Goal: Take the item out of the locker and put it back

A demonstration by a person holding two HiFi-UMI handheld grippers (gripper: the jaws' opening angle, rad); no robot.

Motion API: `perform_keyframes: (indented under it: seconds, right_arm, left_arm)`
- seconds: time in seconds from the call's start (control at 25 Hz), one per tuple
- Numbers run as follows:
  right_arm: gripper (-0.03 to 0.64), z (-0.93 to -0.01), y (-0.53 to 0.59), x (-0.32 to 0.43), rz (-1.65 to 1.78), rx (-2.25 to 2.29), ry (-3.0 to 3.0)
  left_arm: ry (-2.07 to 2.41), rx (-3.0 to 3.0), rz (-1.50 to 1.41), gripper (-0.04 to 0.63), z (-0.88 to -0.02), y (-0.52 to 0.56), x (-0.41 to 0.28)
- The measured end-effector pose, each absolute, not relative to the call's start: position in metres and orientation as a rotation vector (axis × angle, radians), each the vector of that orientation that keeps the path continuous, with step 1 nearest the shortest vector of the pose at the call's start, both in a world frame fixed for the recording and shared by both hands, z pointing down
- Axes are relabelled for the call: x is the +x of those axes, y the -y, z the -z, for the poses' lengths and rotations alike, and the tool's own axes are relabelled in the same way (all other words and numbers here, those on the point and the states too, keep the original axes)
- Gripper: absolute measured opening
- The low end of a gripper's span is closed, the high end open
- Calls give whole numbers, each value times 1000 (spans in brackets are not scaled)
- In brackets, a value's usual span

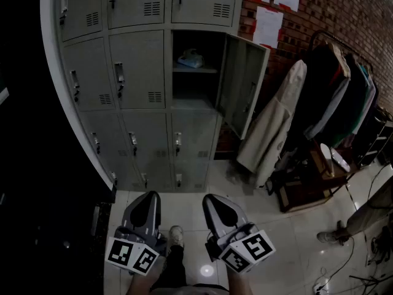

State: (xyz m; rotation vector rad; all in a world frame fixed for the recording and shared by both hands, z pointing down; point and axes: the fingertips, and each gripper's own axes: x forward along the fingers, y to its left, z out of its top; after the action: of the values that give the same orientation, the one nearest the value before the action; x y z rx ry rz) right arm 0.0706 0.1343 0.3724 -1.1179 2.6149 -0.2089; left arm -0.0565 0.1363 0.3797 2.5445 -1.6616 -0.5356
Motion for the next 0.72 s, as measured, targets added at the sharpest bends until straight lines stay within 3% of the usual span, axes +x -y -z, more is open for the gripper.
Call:
perform_keyframes:
  seconds: [0.48,0.72]
  right_arm:
    - [2,-331,111,12,113,-1039,-2622]
    - [2,-288,240,19,2,-1140,-2551]
  left_arm:
    - [1690,2638,501,3,-346,121,-102]
    - [1607,2703,602,4,-299,251,-103]
